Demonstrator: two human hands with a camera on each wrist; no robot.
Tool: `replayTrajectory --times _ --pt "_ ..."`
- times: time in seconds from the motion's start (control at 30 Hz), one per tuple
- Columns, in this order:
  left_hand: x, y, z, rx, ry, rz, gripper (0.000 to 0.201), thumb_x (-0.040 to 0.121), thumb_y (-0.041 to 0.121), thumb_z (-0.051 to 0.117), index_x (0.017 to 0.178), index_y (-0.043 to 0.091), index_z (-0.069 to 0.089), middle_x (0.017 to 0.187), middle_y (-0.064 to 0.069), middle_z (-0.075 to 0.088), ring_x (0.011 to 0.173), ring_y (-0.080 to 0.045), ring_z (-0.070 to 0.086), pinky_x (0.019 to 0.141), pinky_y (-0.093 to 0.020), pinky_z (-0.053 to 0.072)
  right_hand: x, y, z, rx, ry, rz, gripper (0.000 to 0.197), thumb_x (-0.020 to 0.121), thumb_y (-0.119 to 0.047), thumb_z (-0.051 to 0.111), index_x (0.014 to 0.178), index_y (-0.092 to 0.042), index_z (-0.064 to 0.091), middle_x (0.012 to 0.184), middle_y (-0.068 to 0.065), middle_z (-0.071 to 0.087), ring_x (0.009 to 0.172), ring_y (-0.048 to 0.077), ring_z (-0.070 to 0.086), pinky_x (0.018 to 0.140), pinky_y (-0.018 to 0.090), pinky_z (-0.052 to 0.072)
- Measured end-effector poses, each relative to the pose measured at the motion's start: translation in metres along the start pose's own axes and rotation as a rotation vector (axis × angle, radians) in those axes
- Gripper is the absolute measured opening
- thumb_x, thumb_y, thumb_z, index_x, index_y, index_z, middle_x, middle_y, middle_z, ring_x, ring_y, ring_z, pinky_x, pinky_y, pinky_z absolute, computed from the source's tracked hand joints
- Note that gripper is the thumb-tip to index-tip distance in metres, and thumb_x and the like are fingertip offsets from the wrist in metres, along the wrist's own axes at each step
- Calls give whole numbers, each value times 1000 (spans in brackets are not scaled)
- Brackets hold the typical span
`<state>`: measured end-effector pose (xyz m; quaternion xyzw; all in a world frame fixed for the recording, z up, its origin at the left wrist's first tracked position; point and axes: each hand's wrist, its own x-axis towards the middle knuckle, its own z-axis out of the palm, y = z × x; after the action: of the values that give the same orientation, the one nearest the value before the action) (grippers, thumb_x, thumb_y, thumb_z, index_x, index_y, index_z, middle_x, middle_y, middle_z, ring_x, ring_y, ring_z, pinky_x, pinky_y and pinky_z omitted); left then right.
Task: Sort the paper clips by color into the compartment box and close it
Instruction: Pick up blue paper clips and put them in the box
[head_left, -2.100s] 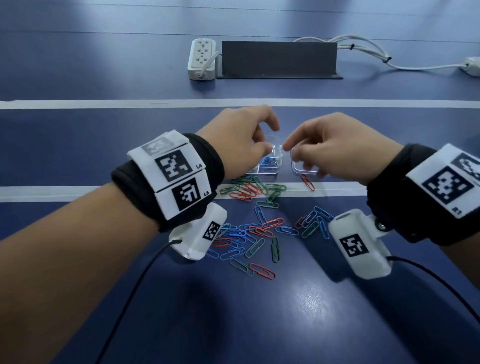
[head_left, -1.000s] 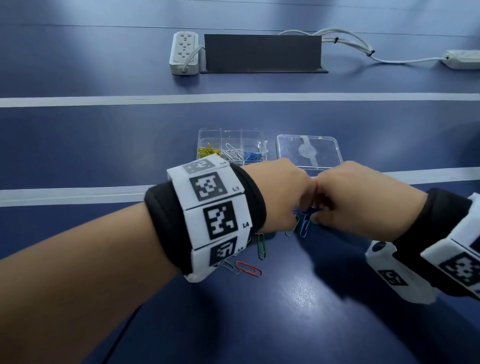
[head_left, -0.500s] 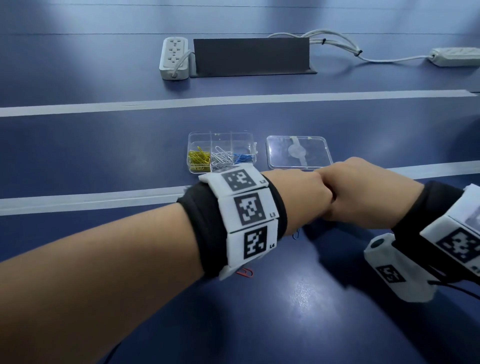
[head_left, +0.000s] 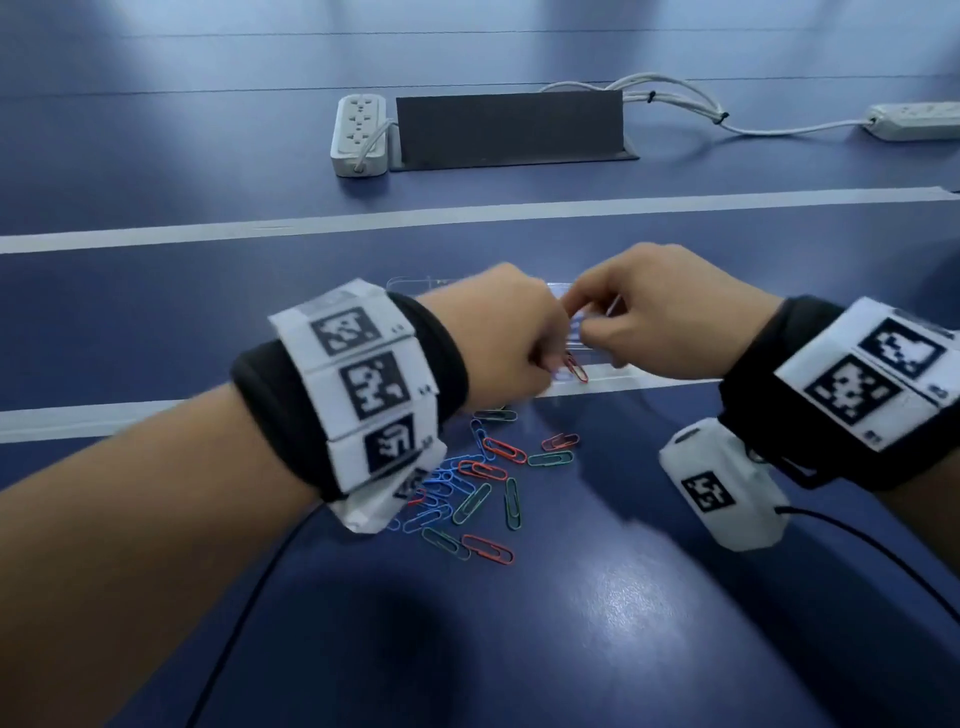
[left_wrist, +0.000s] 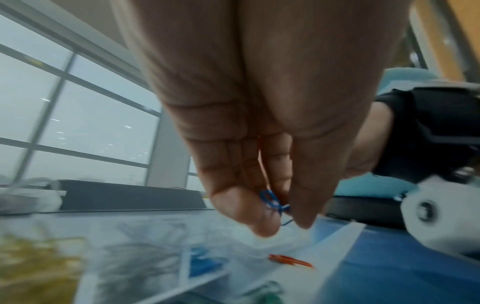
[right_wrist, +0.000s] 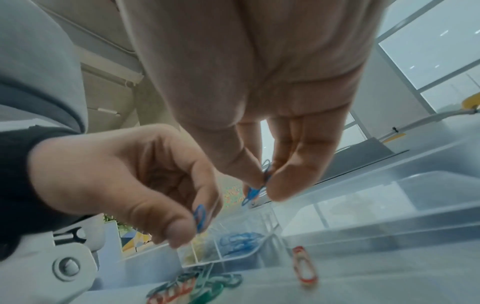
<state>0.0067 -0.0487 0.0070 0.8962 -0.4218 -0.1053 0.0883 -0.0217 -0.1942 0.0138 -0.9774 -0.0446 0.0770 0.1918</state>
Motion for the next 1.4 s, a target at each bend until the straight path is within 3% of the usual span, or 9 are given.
replayTrajectory --times 0.1,0.3,0.47,0.57,0.73,0.9,1.1,1.23,1.4 --pt "0 -25 -8 -14 107 -137 17 79 18 58 91 21 71 76 6 59 76 -13 53 76 -20 39 19 -8 8 27 50 -3 32 80 -10 51 98 -24 73 54 -13 48 54 8 47 54 10 34" --pt "9 -41 -6 -30 188 -255 23 79 8 58 100 16 65 90 0 66 82 -13 48 76 -24 38 40 -23 20 95 81 15 25 81 -16 59 102 -17 72 74 -3 58 78 15 57 74 20 43" --pt "11 -37 -4 -111 221 -267 31 78 4 56 107 15 59 96 -7 68 91 -23 59 84 -35 49 37 -18 15 218 81 40 31 82 -13 54 109 -17 68 78 -1 69 78 14 67 89 32 53" --pt "12 -33 -7 -145 201 -244 42 79 1 53 118 18 54 92 -2 70 85 -15 56 85 -32 49 33 -11 13 281 105 67 36 81 -10 50 113 -19 65 77 7 75 77 15 69 88 38 54" --pt "10 -29 -8 -155 144 -237 53 78 -1 52 126 23 51 94 2 71 92 -15 63 88 -34 51 27 -6 14 274 99 77 39 82 -13 51 117 -24 60 81 -1 72 78 15 65 87 37 54" --pt "8 -36 -10 -179 222 -234 41 80 2 53 115 23 58 93 3 71 86 -13 62 84 -26 48 25 -6 18 260 94 63 38 83 -13 50 119 -22 58 82 -1 72 74 12 65 79 30 52" --pt "-6 -44 -16 -173 322 -225 21 82 13 55 95 25 65 76 6 66 62 -2 51 71 -21 40 19 -15 22 120 30 -7 28 85 -15 50 98 -28 71 79 -5 66 65 14 56 74 22 44" --pt "-23 -44 -13 -163 205 -170 7 78 22 61 81 24 67 64 5 61 56 0 50 56 -10 36 7 -32 26 -30 -115 -146 20 83 -22 58 93 -30 73 69 -10 61 73 14 57 72 22 42" --pt "-46 -45 -4 -118 19 -163 6 76 27 65 79 26 70 56 5 57 52 -1 49 55 -7 35 1 -47 38 -142 -347 -264 27 81 -18 59 97 -37 70 79 -7 63 74 15 56 75 27 51"
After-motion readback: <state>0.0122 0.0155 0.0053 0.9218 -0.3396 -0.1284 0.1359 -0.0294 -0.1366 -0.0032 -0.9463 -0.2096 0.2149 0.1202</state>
